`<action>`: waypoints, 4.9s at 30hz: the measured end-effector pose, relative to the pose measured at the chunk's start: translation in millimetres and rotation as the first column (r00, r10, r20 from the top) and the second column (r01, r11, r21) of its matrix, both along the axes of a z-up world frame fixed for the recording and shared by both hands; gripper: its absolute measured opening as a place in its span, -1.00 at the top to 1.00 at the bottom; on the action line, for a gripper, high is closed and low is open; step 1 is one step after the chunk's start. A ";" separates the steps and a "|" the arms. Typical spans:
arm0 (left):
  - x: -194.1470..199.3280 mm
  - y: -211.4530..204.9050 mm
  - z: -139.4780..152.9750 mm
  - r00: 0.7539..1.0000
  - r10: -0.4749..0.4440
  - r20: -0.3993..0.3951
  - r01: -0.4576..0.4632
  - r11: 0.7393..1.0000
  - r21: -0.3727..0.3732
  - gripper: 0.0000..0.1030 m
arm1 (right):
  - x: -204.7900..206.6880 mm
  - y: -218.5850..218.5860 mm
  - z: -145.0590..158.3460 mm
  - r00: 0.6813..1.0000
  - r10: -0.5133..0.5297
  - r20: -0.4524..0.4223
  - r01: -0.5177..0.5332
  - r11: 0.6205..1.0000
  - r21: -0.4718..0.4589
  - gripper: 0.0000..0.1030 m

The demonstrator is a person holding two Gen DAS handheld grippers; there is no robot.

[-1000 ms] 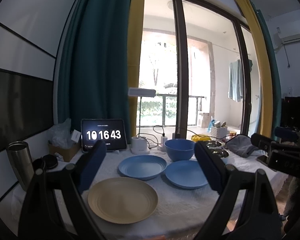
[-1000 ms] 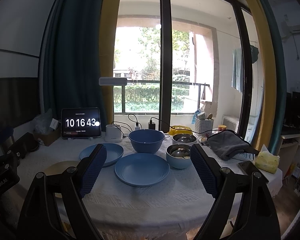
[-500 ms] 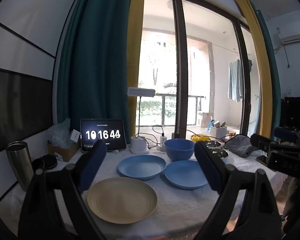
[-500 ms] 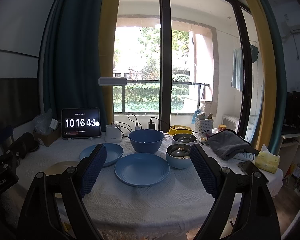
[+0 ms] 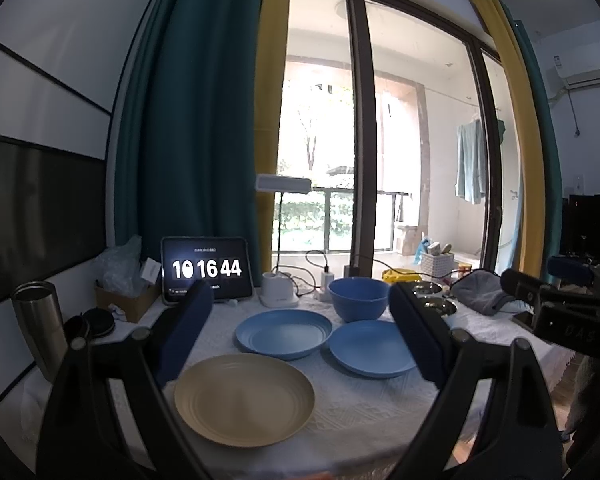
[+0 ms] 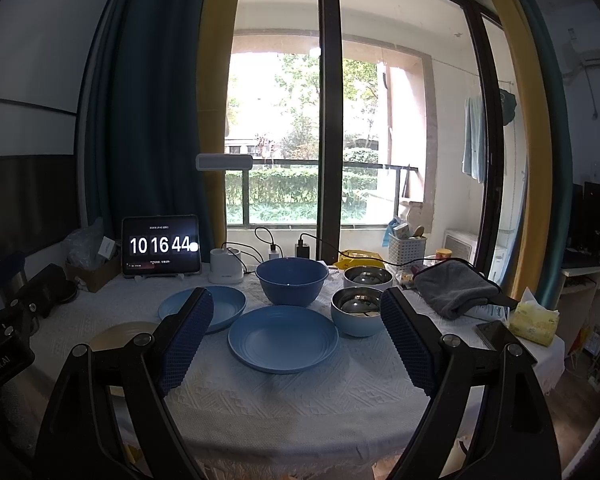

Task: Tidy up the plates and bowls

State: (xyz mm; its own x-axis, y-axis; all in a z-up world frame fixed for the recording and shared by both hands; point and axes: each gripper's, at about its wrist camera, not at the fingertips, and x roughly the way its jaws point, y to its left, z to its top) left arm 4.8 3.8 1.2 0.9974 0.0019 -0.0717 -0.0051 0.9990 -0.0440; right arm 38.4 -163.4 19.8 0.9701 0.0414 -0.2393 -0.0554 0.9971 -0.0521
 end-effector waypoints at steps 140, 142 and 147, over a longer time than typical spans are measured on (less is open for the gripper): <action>246.7 -57.3 -121.0 0.682 -0.233 -0.693 0.110 0.970 -0.218 0.24 | 215.0 -62.2 -137.7 0.832 0.086 -0.548 0.048 0.973 0.227 0.59; 241.9 -54.3 -119.7 0.686 -0.235 -0.689 0.110 0.969 -0.220 0.24 | 210.6 -58.4 -134.6 0.836 0.086 -0.543 0.046 0.973 0.224 0.59; 230.8 -47.2 -116.8 0.695 -0.237 -0.679 0.108 0.968 -0.226 0.24 | 202.6 -52.1 -129.8 0.841 0.088 -0.534 0.037 0.975 0.220 0.59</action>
State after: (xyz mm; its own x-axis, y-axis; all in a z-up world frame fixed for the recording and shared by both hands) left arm 235.6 -43.4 -115.6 0.6426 -0.2400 -0.7276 0.0734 0.9646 -0.2534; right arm 241.0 -215.5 -110.0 0.6876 0.1752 -0.7046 -0.0374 0.9777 0.2066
